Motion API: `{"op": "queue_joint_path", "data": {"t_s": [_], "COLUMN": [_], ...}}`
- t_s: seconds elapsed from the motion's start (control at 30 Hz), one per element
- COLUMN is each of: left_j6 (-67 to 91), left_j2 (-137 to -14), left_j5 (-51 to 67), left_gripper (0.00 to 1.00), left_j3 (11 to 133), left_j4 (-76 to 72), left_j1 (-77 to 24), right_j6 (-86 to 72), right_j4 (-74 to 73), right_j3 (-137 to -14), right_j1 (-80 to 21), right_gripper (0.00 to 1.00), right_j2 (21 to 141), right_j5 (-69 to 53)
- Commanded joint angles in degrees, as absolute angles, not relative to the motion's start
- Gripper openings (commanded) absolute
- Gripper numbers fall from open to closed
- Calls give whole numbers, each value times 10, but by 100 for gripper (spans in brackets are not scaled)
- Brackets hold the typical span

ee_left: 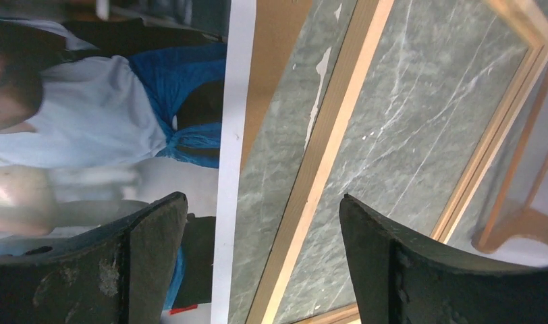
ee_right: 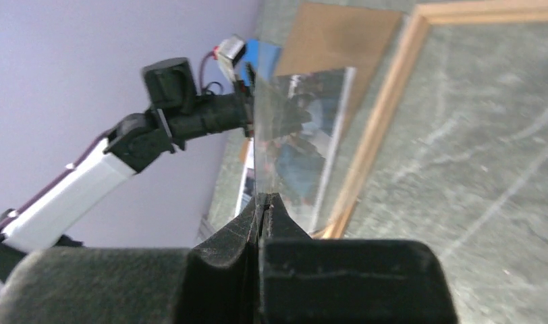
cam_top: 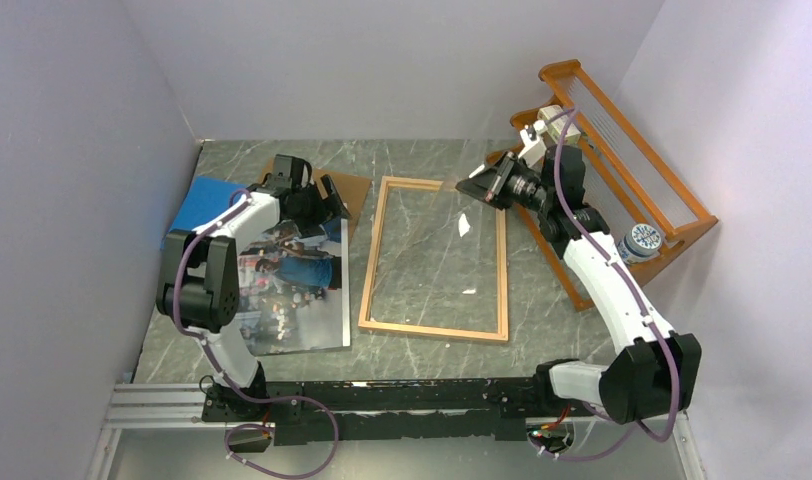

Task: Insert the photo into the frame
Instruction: Place the photo frame item in the photo frame.

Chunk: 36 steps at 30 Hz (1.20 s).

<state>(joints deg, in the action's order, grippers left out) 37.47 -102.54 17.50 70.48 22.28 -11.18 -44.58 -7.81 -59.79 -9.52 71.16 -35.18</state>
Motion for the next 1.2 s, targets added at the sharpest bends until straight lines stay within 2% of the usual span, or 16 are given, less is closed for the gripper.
{"op": "queue_joint_path", "data": {"t_s": [0.0, 0.2, 0.37, 0.5, 0.83, 1.17], "left_j6": [385, 392, 399, 395, 389, 387], "left_j2": [-962, -932, -922, -929, -986, -1017], "left_j5": [97, 29, 17, 70, 224, 216], "left_gripper": [88, 89, 91, 91, 88, 87], "left_j3": [708, 707, 697, 683, 656, 676], "left_j4": [240, 263, 264, 233, 163, 175], "left_j1": [-111, -110, -108, -108, -111, -120], "right_j6": [-485, -517, -524, -519, -605, -601], "right_j4": [-83, -68, -56, -59, 57, 18], "right_j3": [-678, -714, -697, -654, -504, -558], "right_j1": [-128, -156, -162, -158, -98, -82], "right_gripper": [0, 0, 0, 0, 0, 0], "right_j2": [698, 723, 738, 752, 809, 791], "right_j5": [-359, -365, -349, -289, -311, -328]}}
